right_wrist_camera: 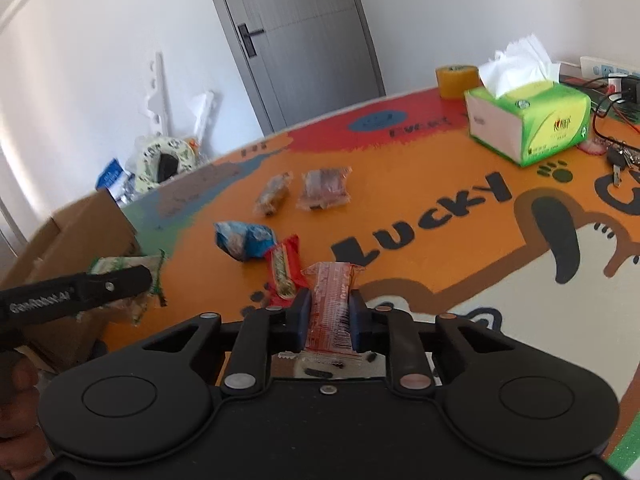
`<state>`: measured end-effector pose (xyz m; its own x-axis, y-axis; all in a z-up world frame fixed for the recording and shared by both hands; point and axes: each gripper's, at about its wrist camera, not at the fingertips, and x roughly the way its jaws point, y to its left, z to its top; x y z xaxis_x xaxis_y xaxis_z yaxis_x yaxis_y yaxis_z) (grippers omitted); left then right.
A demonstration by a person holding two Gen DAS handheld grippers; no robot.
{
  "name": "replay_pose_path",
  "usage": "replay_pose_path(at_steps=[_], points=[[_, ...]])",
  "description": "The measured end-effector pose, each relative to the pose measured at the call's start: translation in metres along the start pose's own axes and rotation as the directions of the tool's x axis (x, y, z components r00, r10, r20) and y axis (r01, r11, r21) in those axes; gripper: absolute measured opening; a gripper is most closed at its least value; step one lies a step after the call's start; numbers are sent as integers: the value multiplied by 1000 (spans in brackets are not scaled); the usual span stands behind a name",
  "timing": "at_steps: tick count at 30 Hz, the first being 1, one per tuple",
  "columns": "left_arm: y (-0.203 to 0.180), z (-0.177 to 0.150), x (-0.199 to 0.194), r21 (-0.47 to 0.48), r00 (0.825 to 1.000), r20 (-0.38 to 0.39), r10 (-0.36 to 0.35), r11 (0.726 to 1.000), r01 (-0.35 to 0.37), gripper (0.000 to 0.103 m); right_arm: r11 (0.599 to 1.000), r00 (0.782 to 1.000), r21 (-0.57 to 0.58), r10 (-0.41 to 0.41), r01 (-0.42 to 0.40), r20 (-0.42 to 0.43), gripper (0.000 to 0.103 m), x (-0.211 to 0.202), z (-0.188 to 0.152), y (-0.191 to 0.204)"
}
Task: Organize snacks
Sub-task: 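Carry the bread pack and sausage pack over the cardboard box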
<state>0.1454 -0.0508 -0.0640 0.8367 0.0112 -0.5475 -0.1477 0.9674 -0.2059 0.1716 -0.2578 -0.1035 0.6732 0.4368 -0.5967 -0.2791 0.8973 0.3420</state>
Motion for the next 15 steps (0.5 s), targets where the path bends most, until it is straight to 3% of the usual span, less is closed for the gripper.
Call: replay_pose_path(at_steps=[15], points=[[12, 24, -49, -6, 992, 121, 20, 1000, -19, 45, 985, 981, 14, 172, -174, 89, 21, -31, 20, 28]])
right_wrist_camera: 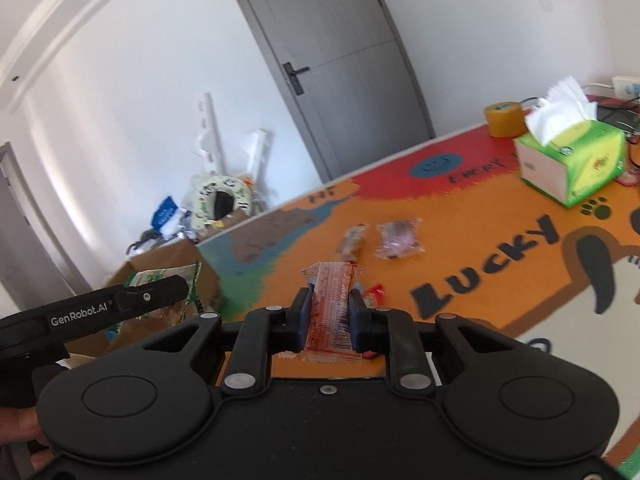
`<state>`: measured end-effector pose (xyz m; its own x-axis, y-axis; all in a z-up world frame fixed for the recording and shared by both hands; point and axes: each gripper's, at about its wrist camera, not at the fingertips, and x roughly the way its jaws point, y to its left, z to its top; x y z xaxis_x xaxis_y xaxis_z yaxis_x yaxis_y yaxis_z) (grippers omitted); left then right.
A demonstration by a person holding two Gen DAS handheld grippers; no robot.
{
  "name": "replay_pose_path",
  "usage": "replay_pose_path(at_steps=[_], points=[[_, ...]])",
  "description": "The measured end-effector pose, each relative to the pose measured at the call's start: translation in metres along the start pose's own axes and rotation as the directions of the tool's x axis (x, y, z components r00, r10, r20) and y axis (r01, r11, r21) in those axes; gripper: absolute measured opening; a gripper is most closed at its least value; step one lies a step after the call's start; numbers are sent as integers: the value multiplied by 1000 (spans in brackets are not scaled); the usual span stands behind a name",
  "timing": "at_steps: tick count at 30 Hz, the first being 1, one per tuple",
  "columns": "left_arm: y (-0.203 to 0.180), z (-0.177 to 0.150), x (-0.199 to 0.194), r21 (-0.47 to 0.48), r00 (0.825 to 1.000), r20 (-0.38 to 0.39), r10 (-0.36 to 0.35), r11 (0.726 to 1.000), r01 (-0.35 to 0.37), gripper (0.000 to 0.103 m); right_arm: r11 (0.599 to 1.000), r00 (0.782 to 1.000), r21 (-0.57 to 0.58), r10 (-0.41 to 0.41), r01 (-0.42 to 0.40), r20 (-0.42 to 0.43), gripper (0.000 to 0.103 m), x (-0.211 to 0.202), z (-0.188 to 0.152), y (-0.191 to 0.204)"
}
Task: Organize snacks
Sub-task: 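Carry the bread pack and sausage pack over the cardboard box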
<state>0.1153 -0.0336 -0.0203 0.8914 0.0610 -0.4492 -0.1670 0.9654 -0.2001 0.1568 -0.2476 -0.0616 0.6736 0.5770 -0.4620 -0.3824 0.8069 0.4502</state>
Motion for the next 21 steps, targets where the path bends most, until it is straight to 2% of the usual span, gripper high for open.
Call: replay_pose_path(at_steps=[8, 21], points=[[26, 14, -19, -21, 998, 52, 35, 999, -34, 45, 998, 998, -29, 56, -56, -2, 21, 12, 6, 29], [87, 27, -36, -110, 984, 100, 147, 985, -136, 45, 988, 992, -95, 122, -123, -13, 21, 32, 15, 77]])
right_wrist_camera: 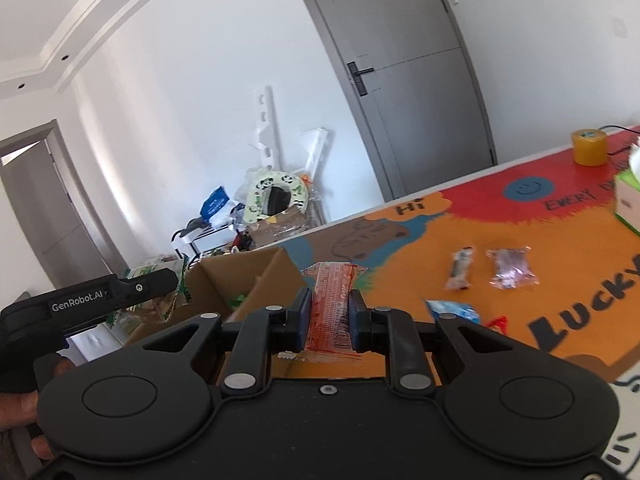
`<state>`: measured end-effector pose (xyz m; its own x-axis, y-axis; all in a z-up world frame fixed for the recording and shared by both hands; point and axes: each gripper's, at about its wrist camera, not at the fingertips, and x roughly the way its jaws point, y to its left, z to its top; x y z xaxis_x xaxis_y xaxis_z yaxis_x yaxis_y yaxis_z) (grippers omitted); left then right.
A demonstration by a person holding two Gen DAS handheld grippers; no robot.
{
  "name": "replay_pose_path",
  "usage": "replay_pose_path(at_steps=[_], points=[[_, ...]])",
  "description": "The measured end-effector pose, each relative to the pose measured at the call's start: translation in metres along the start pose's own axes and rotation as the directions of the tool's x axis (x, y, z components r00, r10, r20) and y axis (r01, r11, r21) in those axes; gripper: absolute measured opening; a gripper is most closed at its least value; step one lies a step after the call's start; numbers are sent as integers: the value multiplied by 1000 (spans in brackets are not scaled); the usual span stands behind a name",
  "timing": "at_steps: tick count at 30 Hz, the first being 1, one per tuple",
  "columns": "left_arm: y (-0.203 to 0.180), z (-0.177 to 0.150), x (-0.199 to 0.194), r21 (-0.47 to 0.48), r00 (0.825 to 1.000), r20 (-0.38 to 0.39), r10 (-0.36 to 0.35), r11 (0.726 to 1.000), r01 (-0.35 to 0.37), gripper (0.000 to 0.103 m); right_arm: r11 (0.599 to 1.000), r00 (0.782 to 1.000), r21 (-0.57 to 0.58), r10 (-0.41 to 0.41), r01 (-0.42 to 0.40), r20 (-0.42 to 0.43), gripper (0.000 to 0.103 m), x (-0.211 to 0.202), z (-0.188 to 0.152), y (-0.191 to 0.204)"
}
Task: Organize snacks
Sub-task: 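Carry the bread pack and sausage pack over the cardboard box, then open both grippers to drop the packs into the box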
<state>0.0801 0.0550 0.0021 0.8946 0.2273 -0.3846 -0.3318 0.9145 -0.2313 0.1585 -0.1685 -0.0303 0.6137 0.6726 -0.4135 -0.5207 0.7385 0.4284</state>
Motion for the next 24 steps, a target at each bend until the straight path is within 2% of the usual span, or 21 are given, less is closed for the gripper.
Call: replay_pose_path(at_steps=[9, 15, 16, 18, 24], points=[[35, 5, 17, -46, 999, -21, 39, 998, -39, 45, 998, 999, -46, 40, -41, -22, 21, 25, 7, 29], [49, 4, 31, -72, 999, -37, 28, 997, -31, 45, 996, 998, -70, 58, -60, -39, 21, 40, 10, 48], [52, 5, 32, -81, 999, -31, 31, 996, -33, 48, 995, 997, -75, 60, -63, -44, 21, 44, 11, 51], [57, 6, 31, -92, 999, -31, 40, 995, -43, 51, 994, 996, -84, 69, -73, -52, 21, 48, 11, 57], [79, 4, 18, -126, 997, -18, 73, 989, -75, 52, 988, 992, -110, 98, -106, -79, 21, 65, 11, 80]])
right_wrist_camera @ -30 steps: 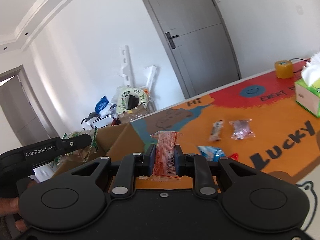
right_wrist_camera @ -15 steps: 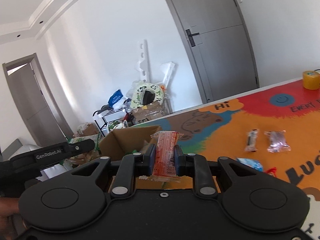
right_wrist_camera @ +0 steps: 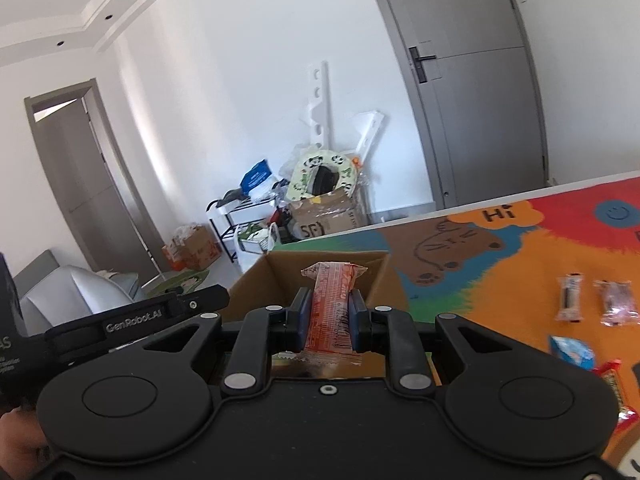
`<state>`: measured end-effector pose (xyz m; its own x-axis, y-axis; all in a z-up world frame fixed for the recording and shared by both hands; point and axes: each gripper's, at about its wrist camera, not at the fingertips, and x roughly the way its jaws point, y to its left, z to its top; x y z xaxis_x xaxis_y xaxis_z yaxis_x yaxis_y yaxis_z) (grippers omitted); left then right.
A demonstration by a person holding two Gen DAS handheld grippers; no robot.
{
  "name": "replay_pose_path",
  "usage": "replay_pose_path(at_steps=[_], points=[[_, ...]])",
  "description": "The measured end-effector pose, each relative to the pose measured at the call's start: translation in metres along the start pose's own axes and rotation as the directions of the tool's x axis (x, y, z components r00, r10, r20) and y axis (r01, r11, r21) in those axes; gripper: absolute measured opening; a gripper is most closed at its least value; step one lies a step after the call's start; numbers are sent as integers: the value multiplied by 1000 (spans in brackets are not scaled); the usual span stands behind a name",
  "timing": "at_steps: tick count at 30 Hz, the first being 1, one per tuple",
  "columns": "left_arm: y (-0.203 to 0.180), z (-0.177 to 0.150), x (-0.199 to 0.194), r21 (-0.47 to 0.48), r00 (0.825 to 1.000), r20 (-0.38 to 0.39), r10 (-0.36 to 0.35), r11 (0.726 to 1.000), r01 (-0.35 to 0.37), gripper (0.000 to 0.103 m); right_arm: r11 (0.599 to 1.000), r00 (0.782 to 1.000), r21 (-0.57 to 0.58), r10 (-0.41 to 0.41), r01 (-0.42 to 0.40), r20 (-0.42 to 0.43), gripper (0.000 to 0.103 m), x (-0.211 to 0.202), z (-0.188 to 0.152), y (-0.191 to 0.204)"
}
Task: Organize snacks
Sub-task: 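Open both grippers to drop the packs into the box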
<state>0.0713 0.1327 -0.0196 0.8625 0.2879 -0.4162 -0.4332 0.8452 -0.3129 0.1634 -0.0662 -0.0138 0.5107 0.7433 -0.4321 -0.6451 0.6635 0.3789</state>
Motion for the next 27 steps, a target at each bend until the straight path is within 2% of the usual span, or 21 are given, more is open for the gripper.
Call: replay_pose_path(at_steps=[9, 16, 18, 20, 27], points=[[29, 2, -10, -42, 1000, -3, 30, 999, -31, 56, 998, 999, -48, 45, -46, -30, 21, 29, 3, 38], [32, 3, -11, -47, 998, -7, 56, 997, -56, 59, 997, 997, -32, 66, -67, -29, 21, 44, 11, 43], [33, 3, -11, -53, 998, -12, 67, 996, -68, 60, 996, 996, -31, 78, -79, -32, 24, 47, 12, 43], [33, 3, -10, -53, 997, -20, 75, 996, -76, 61, 996, 996, -18, 85, -86, -26, 36, 44, 12, 41], [18, 4, -6, -28, 998, -24, 61, 998, -62, 68, 998, 999, 35, 45, -45, -14, 44, 24, 6, 19]])
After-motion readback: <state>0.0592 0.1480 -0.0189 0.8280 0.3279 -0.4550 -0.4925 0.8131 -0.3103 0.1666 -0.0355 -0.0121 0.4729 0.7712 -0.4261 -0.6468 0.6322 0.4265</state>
